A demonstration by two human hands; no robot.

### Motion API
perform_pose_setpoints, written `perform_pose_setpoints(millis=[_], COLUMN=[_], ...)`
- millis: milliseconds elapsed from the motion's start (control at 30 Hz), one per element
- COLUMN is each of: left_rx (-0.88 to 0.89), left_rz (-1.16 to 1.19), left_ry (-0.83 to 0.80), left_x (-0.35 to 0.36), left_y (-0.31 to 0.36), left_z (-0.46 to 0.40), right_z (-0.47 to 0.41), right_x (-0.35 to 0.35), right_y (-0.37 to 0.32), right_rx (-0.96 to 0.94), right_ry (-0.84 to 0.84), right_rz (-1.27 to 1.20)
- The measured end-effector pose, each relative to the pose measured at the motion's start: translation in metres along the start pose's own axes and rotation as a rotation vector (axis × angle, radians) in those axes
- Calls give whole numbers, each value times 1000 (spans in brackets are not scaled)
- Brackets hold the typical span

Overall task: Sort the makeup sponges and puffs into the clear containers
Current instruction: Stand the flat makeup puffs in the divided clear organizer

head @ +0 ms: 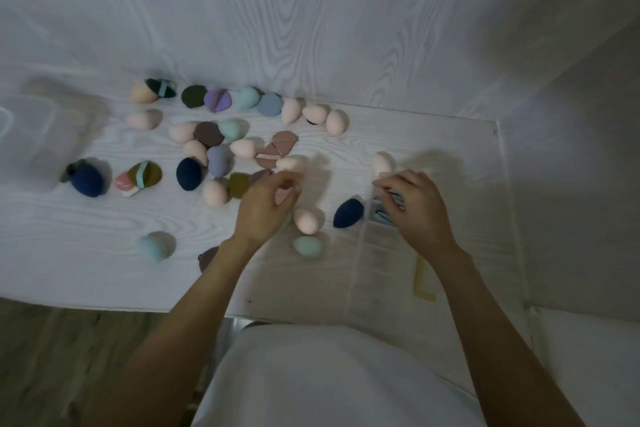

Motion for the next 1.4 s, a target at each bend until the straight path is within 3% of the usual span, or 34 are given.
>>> perform_pose_setpoints(millis=[233, 433, 633, 733, 833, 933, 1100, 1167, 1267, 1400], left_rx=[-105, -162, -176, -149, -130, -53, 238, 335, 462, 563], left_rz=[-453, -402, -448, -462, -476, -449, -262, -187, -200, -320], left_ry=[107, 87, -84, -87, -82, -20, 109, 23, -231, -436], left_x=[-89, -108, -96, -93, -90, -95, -72, -34, 43, 106], left_y=[-85, -127, -157, -160, -157, -134, -36, 4, 54, 86], left_z=[-5, -38, -65, -64, -64, -63, -50, -39, -14, 6], right_z=[-83, -164, -203, -207, -200, -183, -137, -98, -33, 34], right_x=[59, 148, 209, 211, 205, 182, 88, 57, 19, -18], right_y=[-97, -131, -128, -129, -146, -161, -132, -94, -28, 35], right_rx=[-198, -180, -142, -158, -398, -523, -248, -64, 190, 381], right_ry=[-129, -310, -421, -348, -157, -57, 138, 111, 108, 200], right_rz=[-3, 151, 500, 596, 746, 628, 132, 0, -89, -167])
Point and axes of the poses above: each hand's wrist, its own z-axis away from the middle knuckle, its own x-axis out of the palm, y = z × x, the point moved 10 cm from there along -z, towards the middle knuckle, and after that the axes turned 9 degrees about x, right-handed, at the moved point
